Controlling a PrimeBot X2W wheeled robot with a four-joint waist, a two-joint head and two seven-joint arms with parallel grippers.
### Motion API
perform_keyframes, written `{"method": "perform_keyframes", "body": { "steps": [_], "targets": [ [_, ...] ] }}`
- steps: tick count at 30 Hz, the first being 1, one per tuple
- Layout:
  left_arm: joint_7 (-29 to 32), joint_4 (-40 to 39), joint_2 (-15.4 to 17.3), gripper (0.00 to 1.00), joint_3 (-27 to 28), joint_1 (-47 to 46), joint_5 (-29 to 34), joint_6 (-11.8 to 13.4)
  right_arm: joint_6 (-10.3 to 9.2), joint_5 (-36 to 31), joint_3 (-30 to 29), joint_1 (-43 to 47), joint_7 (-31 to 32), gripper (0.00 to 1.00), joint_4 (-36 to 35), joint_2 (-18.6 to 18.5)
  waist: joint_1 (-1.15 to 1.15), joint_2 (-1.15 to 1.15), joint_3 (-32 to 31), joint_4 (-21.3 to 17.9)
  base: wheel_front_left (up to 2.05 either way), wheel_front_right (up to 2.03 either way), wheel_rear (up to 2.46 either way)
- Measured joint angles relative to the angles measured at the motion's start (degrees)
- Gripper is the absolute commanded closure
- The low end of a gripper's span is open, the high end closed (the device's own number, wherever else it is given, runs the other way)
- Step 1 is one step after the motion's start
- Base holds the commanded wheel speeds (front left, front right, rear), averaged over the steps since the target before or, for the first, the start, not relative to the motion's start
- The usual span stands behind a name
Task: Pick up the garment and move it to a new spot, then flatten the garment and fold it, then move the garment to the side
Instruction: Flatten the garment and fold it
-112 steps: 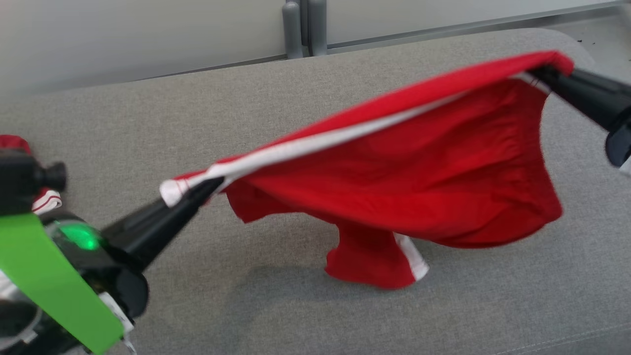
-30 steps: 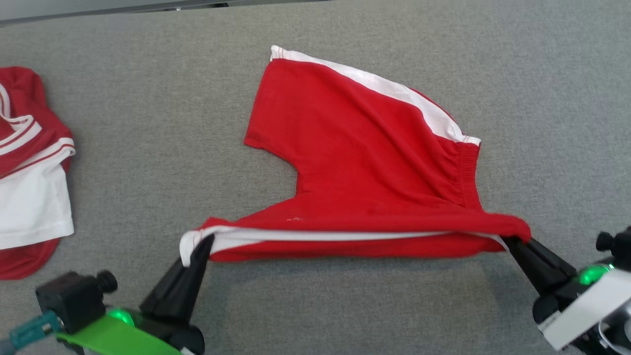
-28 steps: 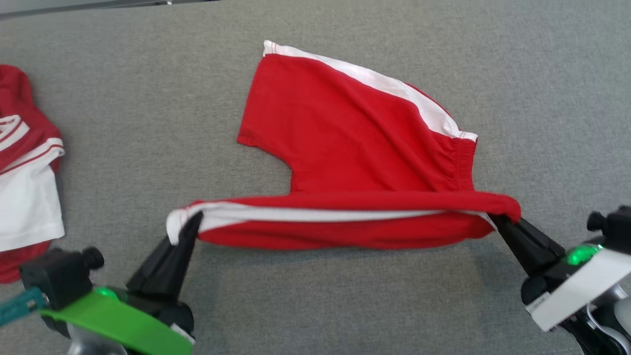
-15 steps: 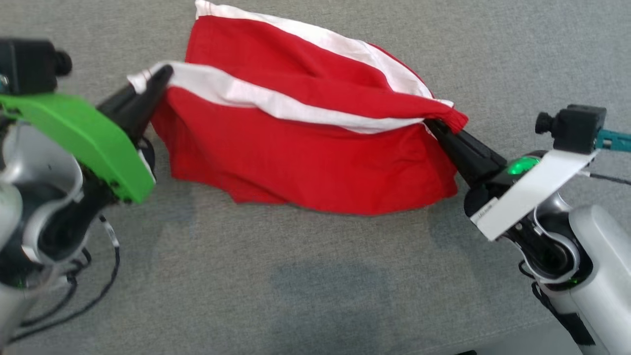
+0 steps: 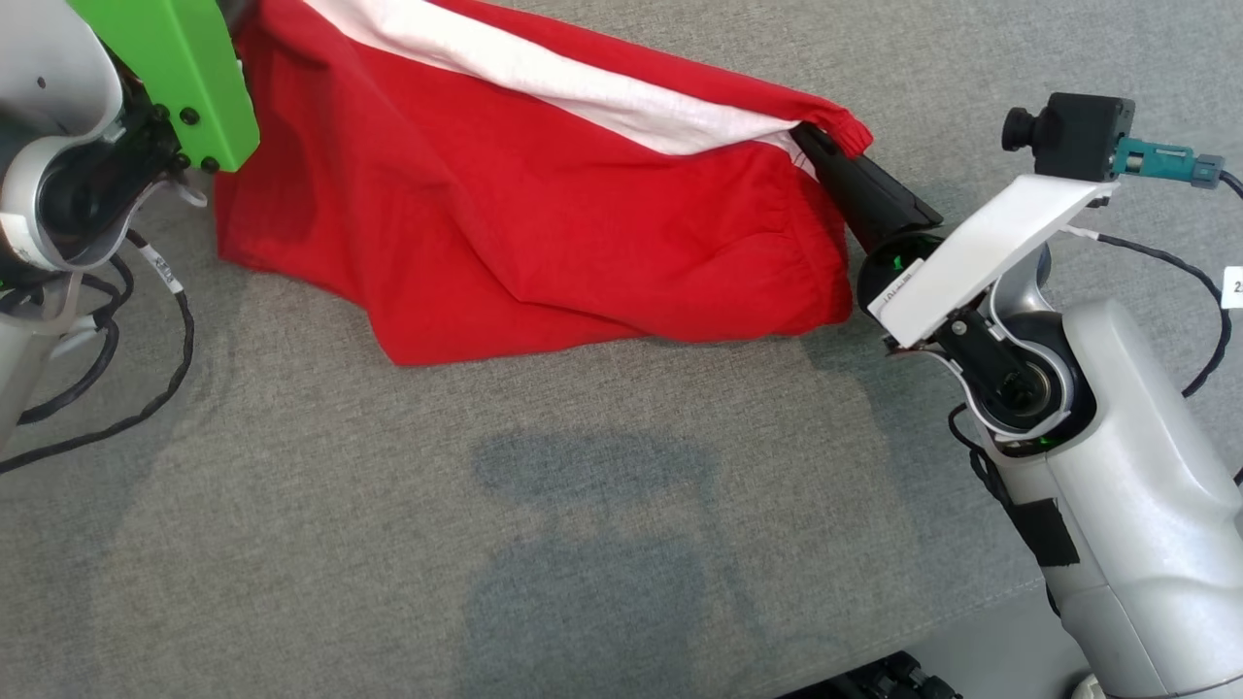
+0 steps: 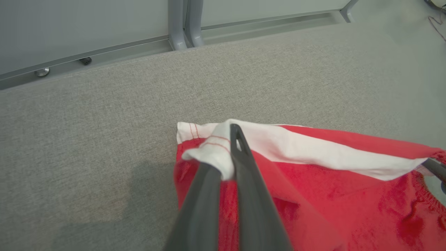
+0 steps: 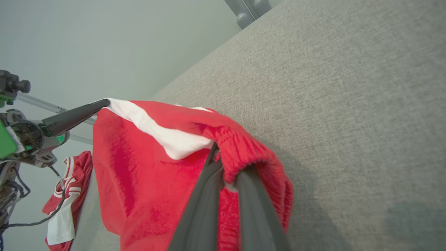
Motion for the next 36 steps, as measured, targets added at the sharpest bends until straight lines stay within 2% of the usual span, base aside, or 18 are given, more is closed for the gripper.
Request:
{"method": "perform_keyframes", "body": {
  "steps": [5,6,7,8,9,10,11,20,24,26,29,34,36],
  "targets": [
    [1.0,5.4,-1.2,1.0,-2.3,-2.4,1.9,-1.1,0.0,-0.7,-0.4,-0.6,2.2,1.0,1.3,1.8,0.0,0.0,0.7,-0.7,0.0,0.0,0.0],
    [1.1,6.3,-1.5,1.0,-2.6,-2.6,2.0,-1.5,0.0,-0.7,-0.6,-0.6,2.5,0.84,1.2,2.0,0.0,0.0,0.8,-0.7,0.0,0.0,0.0],
    [1.1,7.1,-1.7,0.92,-2.9,-2.7,2.1,-1.7,0.0,-1.0,-0.7,-0.6,2.8,0.65,1.1,2.2,0.0,0.0,0.7,-0.7,0.0,0.0,0.0],
    [1.1,7.8,-2.0,0.78,-3.1,-2.8,2.1,-2.0,0.0,-1.1,-0.8,-0.5,3.1,0.53,1.0,2.2,0.0,0.0,0.7,-0.8,0.0,0.0,0.0],
    [1.2,8.4,-2.2,0.64,-3.3,-3.0,2.3,-2.0,0.0,-1.3,-1.1,-0.5,3.3,0.09,0.7,2.3,0.0,0.0,0.6,-0.8,0.0,0.0,0.0],
    [1.2,9.0,-2.4,0.45,-3.6,-3.0,2.4,-2.1,0.0,-1.7,-1.2,-0.4,3.6,0.0,0.4,2.2,0.0,0.0,0.5,-0.7,0.0,0.0,0.0],
    [1.2,9.5,-2.6,0.0,-3.7,-3.0,2.5,-2.1,0.0,-2.0,-1.3,-0.3,4.0,0.0,0.0,2.1,0.0,0.0,0.3,-0.7,0.0,0.0,0.0],
    [-0.4,10.2,-3.9,0.0,-3.7,-1.5,1.6,-2.7,-0.01,-3.5,-3.7,4.6,9.0,0.0,-8.1,0.3,0.0,0.0,-3.2,0.2,0.0,0.0,0.0],
    [-1.1,5.6,-1.2,0.0,-3.6,2.3,1.1,-2.8,0.0,-9.9,-4.5,8.2,8.6,0.0,-14.1,-3.9,0.0,0.0,-5.2,0.6,0.0,0.0,0.0],
    [-4.1,2.6,1.1,0.0,-3.4,4.6,2.7,-2.5,0.0,-16.5,-5.6,10.2,5.3,0.0,-17.0,-6.8,0.0,0.0,-6.2,0.9,0.0,0.0,0.0],
    [-11.7,-0.9,2.7,0.0,-1.9,9.2,5.2,-0.5,0.0,-27.7,-6.8,12.8,-1.7,0.0,-19.5,-9.9,0.0,0.0,-7.5,1.4,0.0,0.0,0.0],
    [-24.8,-4.5,2.9,0.0,-0.2,19.9,7.6,3.0,0.01,-37.6,-8.0,18.2,-12.4,0.0,-19.1,-8.1,0.0,0.0,-9.8,2.1,0.0,0.0,0.0],
    [-28.5,-5.0,2.1,0.0,-0.3,23.7,7.8,3.3,0.01,-41.0,-9.4,20.2,-16.2,0.0,-17.9,-7.4,0.0,0.0,-10.7,2.5,0.0,0.0,0.0]
  ]
}}
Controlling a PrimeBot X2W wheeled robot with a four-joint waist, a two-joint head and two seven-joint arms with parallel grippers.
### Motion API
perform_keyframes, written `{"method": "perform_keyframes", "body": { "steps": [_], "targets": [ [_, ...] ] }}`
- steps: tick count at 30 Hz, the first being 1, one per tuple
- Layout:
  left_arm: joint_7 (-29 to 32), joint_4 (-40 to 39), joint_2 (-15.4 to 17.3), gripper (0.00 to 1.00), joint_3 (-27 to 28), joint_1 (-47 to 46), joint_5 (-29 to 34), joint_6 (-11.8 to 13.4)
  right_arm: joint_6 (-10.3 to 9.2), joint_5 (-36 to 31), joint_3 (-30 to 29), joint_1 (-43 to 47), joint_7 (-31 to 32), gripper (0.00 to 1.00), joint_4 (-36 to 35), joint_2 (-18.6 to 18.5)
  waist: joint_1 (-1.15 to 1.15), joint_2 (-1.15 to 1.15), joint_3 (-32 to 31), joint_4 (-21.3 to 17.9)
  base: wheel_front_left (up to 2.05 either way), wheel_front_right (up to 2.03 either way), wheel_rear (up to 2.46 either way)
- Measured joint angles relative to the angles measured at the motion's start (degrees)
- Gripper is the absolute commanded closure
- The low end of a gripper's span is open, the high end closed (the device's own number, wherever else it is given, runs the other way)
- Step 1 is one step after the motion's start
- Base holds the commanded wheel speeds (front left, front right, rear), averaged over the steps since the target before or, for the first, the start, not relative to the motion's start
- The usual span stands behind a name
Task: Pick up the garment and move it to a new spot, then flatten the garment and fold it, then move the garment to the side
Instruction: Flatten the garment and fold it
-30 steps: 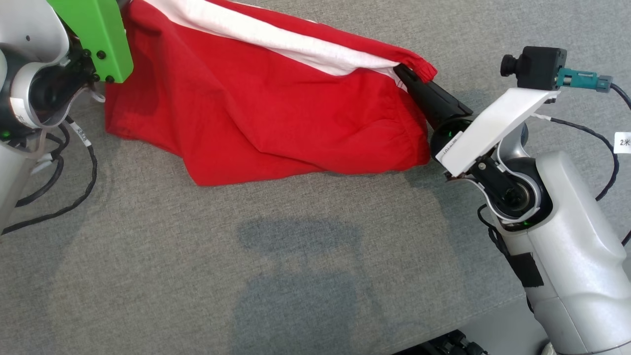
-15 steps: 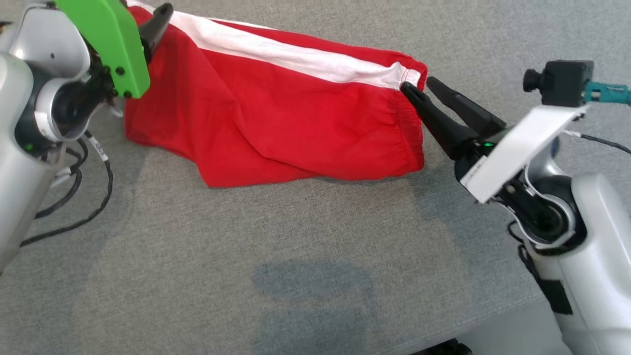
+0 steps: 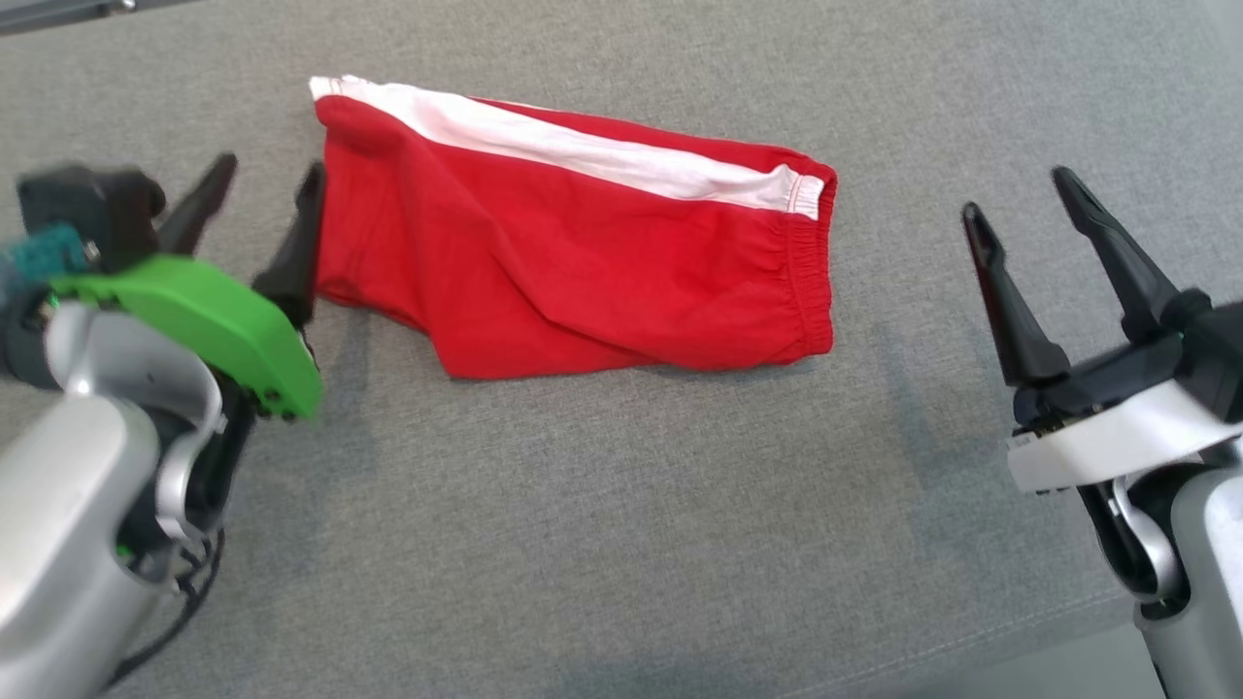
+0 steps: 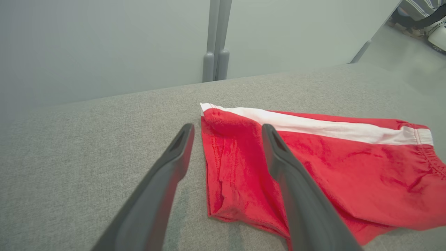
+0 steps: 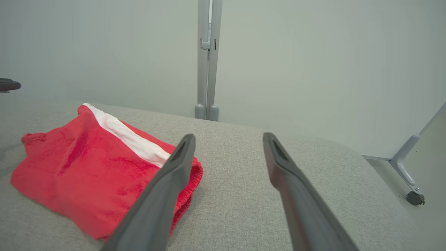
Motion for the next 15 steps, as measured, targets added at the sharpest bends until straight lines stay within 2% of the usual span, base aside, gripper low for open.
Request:
{"method": "perform_keyframes", "body": {
  "steps": [3,7,13,15],
  "targets": [
    [-5.6,1.1,-1.7,0.0,-0.1,3.6,0.7,0.3,0.03,-5.1,-2.2,2.5,-4.9,0.0,2.2,1.2,0.0,0.0,-1.3,0.8,0.0,0.0,0.0],
    [-12.1,5.0,-4.6,0.0,-0.2,5.5,1.8,-0.3,0.02,-10.3,-5.9,4.4,-10.5,0.0,4.5,4.5,0.0,0.0,-2.5,2.2,0.0,0.0,0.0],
    [-16.5,14.0,-9.6,0.0,-0.5,5.3,1.5,-3.9,0.02,-14.9,-12.5,6.6,-12.9,0.0,5.4,12.0,0.0,0.0,-3.6,3.7,0.0,0.0,0.0],
    [-16.7,17.2,-11.1,0.0,-0.8,4.9,0.5,-5.5,0.02,-15.8,-13.1,7.1,-13.0,0.0,5.4,13.2,0.0,0.0,-3.9,3.6,0.0,0.0,0.0]
  ]
}}
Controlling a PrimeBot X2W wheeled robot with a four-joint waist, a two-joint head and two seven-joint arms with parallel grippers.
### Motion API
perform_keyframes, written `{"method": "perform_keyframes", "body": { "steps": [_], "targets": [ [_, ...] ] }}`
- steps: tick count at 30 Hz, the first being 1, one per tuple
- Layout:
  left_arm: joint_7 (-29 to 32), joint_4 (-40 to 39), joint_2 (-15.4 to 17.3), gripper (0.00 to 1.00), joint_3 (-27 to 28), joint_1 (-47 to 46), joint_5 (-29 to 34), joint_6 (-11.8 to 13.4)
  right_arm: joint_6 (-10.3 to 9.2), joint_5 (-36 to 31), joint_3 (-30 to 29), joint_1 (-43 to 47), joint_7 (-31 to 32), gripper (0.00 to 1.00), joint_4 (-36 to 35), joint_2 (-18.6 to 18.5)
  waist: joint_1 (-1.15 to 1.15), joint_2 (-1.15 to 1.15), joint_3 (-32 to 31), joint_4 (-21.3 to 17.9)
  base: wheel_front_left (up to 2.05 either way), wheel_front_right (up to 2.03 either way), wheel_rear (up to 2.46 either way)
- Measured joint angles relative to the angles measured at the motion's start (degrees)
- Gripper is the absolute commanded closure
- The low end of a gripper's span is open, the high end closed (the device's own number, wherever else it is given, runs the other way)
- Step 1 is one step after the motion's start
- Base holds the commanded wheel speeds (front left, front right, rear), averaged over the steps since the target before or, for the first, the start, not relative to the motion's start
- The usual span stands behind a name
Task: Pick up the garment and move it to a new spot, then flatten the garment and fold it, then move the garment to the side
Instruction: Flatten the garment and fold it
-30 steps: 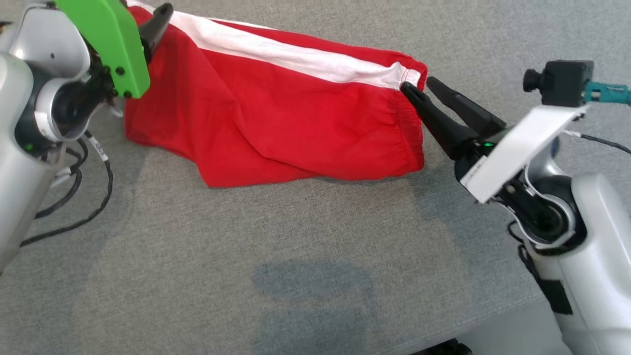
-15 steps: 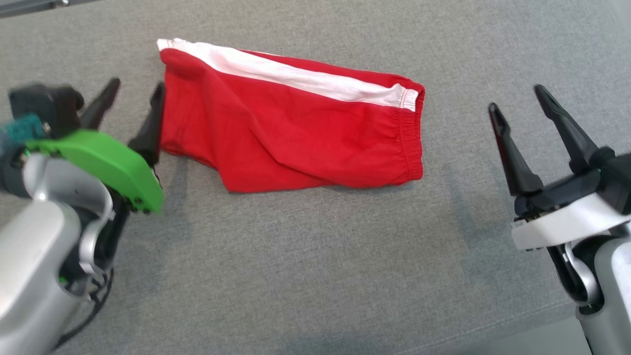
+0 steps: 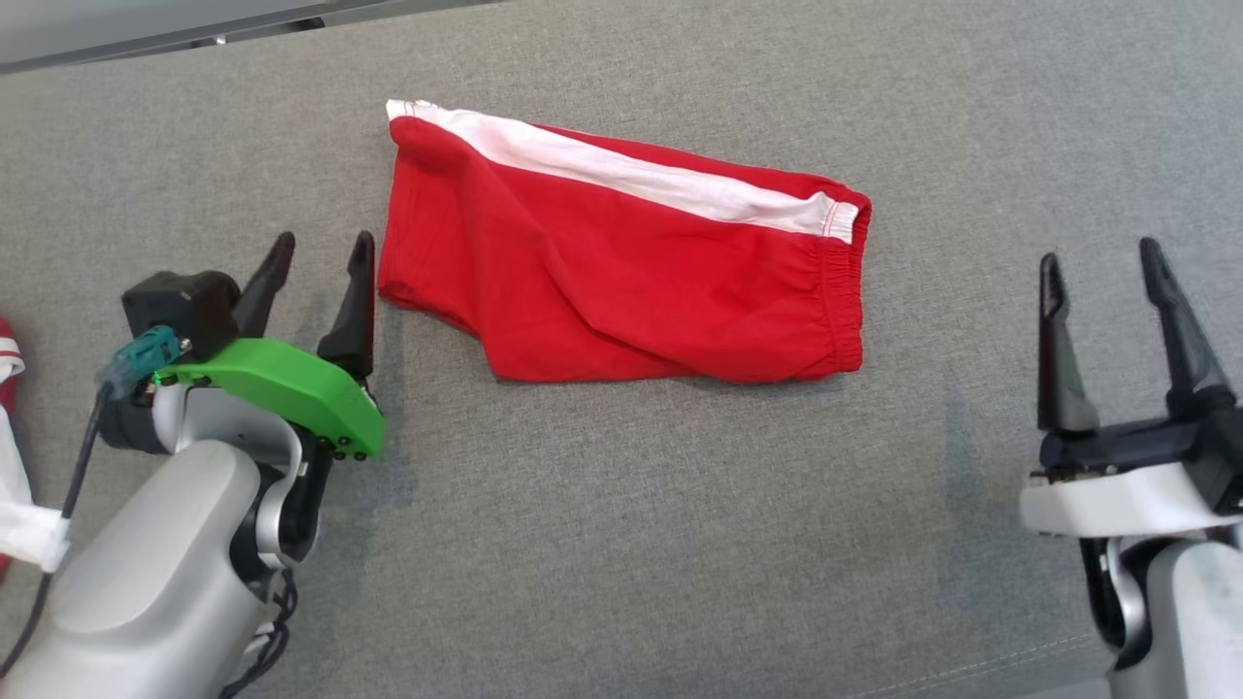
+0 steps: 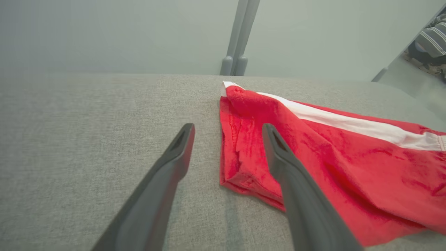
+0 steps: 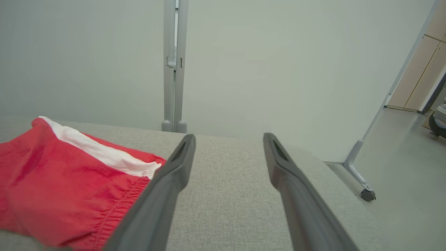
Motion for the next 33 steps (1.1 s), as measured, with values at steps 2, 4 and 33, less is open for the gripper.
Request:
{"method": "perform_keyframes", "body": {
  "steps": [2,4,33],
  "targets": [
    [0.6,2.9,-1.8,0.0,-0.1,-0.1,-1.8,-2.0,0.0,-0.3,0.1,1.4,0.0,0.0,0.6,1.0,0.0,0.0,-0.2,-0.3,0.0,0.0,0.0],
    [2.7,5.2,-3.7,0.0,-0.8,-0.1,-3.8,-3.6,0.0,-0.3,-0.2,2.7,0.0,0.0,1.1,1.6,0.0,0.0,-0.5,-0.5,0.0,0.0,0.0],
    [22.0,17.3,-4.6,1.0,-1.7,-6.5,-12.2,-6.5,0.0,3.8,0.7,5.3,0.0,0.0,2.7,2.8,0.0,0.0,-0.7,-5.5,0.0,0.0,0.0]
  ]
}}
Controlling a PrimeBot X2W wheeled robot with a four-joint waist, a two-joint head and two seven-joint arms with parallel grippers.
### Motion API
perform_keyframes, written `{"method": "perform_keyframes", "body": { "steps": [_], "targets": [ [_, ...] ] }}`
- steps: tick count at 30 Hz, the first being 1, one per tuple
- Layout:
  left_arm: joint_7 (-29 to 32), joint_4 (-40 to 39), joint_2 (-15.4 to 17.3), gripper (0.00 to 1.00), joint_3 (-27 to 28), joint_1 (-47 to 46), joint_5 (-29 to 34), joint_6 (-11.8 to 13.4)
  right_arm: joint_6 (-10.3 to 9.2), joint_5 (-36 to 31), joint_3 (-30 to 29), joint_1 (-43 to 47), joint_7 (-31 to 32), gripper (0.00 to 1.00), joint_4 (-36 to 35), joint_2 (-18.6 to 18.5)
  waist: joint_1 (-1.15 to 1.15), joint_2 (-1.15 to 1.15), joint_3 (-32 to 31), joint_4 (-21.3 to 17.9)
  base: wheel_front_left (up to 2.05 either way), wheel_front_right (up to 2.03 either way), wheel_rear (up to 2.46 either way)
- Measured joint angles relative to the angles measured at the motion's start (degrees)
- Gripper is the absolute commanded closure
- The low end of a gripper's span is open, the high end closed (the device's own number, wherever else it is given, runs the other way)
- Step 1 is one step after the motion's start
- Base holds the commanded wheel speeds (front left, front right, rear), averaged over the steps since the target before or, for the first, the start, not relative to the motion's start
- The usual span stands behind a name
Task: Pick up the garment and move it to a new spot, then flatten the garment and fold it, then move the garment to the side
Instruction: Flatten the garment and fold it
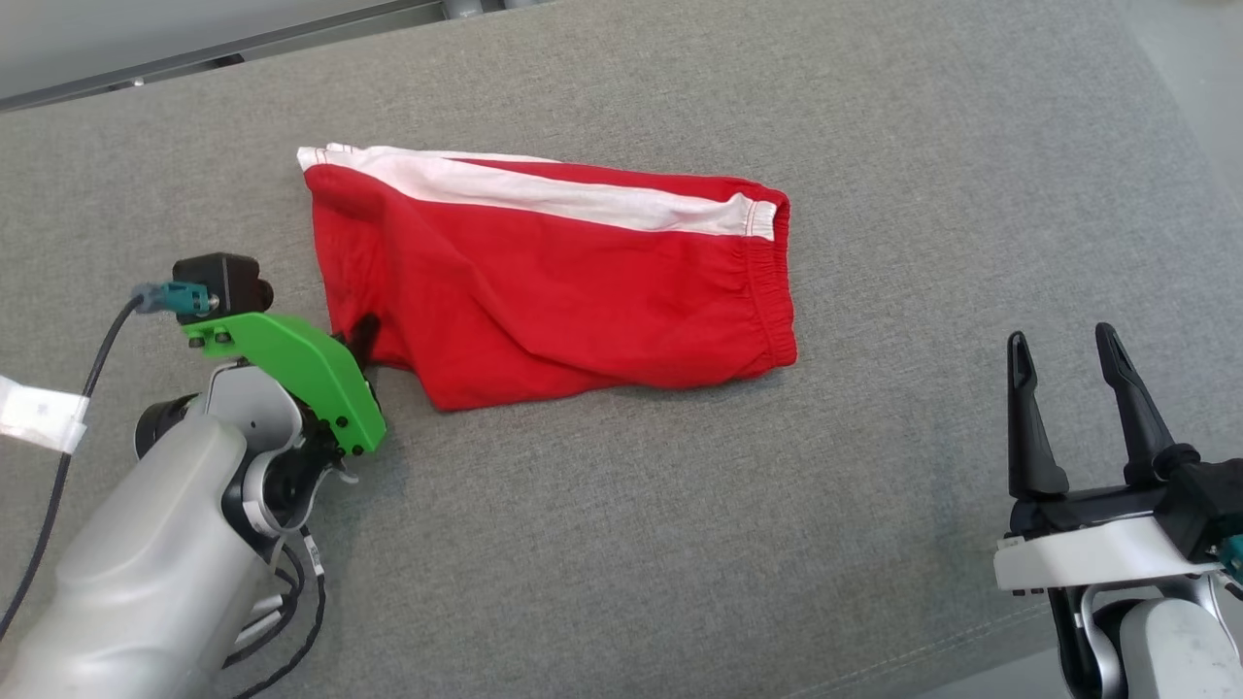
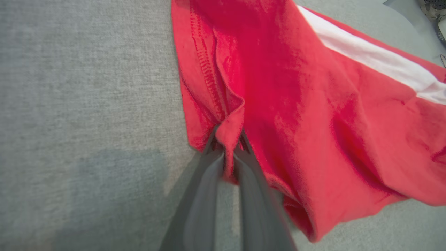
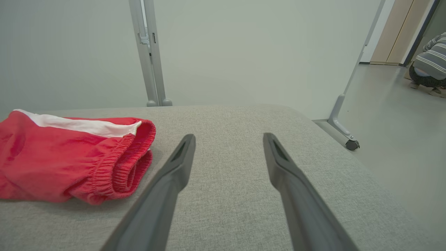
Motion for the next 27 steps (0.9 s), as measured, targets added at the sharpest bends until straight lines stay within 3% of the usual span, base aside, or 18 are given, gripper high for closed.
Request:
{"method": "perform_keyframes", "body": {
  "steps": [5,17,20,24,25,26,27],
  "targets": [
    [-5.0,-6.3,1.2,1.0,1.9,4.8,-0.1,3.1,0.0,0.6,-0.2,0.8,0.0,0.0,0.4,0.0,0.0,0.0,-0.7,1.1,0.0,0.0,0.0],
    [-13.4,-32.0,1.8,1.0,1.5,23.6,0.3,14.8,0.0,-0.8,0.5,1.5,0.0,0.0,1.8,0.1,0.0,0.0,-2.7,6.7,0.0,0.0,0.0],
    [-14.6,-35.7,1.0,1.0,0.2,27.4,0.5,16.4,0.0,-2.1,0.5,1.7,0.0,0.0,2.3,0.0,0.0,0.0,-3.4,8.7,0.0,0.0,0.0],
    [-15.4,-35.2,1.1,1.0,-0.9,27.9,2.1,16.5,0.0,-2.5,2.3,1.8,0.0,0.0,4.0,-0.9,0.0,0.0,-3.9,10.8,0.0,0.0,0.0],
    [-15.9,-34.7,1.1,0.44,-1.1,27.7,2.6,16.5,0.0,-2.4,2.9,1.5,0.0,0.0,4.5,-1.3,0.0,0.0,-4.0,11.2,0.0,0.0,0.0],
    [-16.5,-34.2,1.1,0.0,-1.3,27.5,3.6,16.5,0.0,-2.2,3.6,0.9,0.0,0.0,5.1,-1.9,0.0,0.0,-4.1,11.6,0.0,0.0,0.0],
    [-17.1,-33.7,1.2,0.0,-1.7,26.9,5.0,16.6,0.0,-1.8,4.4,0.1,0.0,0.0,5.9,-2.4,0.0,0.0,-4.2,11.9,0.0,0.0,0.0]
  ]
}}
